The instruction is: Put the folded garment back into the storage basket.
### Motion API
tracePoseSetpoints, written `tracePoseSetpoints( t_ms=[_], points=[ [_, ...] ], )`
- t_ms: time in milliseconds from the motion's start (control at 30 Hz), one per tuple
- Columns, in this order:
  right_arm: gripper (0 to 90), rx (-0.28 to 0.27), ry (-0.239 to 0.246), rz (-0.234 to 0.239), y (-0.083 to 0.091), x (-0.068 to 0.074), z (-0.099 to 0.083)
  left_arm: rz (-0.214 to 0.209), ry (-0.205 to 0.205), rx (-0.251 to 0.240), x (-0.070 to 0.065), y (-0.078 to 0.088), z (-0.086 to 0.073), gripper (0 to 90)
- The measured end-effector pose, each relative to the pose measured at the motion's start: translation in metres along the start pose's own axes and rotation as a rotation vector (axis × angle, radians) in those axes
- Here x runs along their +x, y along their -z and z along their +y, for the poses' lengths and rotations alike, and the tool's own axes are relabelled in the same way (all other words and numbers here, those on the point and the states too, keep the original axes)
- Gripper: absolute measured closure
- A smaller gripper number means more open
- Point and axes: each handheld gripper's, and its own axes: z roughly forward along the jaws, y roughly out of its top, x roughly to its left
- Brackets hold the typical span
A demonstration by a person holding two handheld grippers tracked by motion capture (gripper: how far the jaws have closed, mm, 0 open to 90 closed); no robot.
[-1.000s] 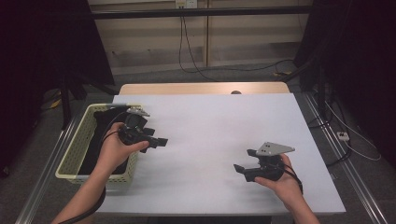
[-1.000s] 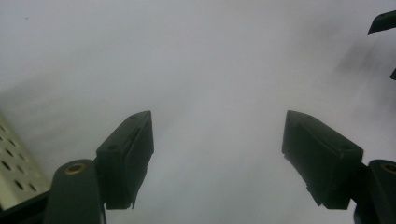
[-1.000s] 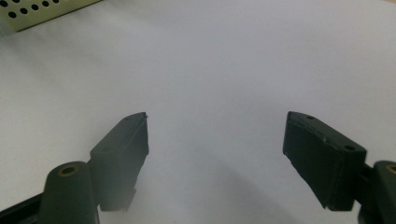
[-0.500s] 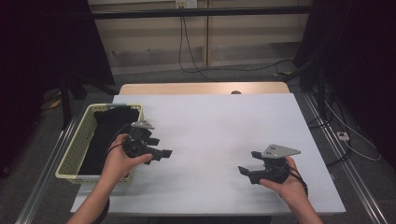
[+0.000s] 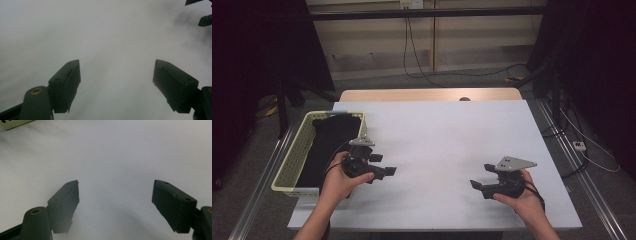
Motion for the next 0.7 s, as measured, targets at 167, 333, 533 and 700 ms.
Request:
tracePoseSetpoints(
  t_ms=[167,333,533,700],
  points=[
    [22.0,-0.006,-0.001,-0.004,0.003,0.000,-0.001,-0.019,-0.011,-0.006,-0.003,-0.003,-0.009,22.3],
    [22.0,-0.004,-0.009,0.005,0.002,-0.001,-0.004,-0.022,-0.006,-0.006,-0.004,-0.003,-0.016,22.2],
    [22.0,-0.011,-0.011,-0.001,0.006,-0.003,-0.005,-0.040,-0.020,0.002,-0.006,-0.006,-0.021,21.9],
    [22.0,-0.007,-0.014,-0.006,0.008,-0.004,-0.006,-0.050,-0.012,-0.007,-0.006,-0.004,-0.025,21.9]
  ],
)
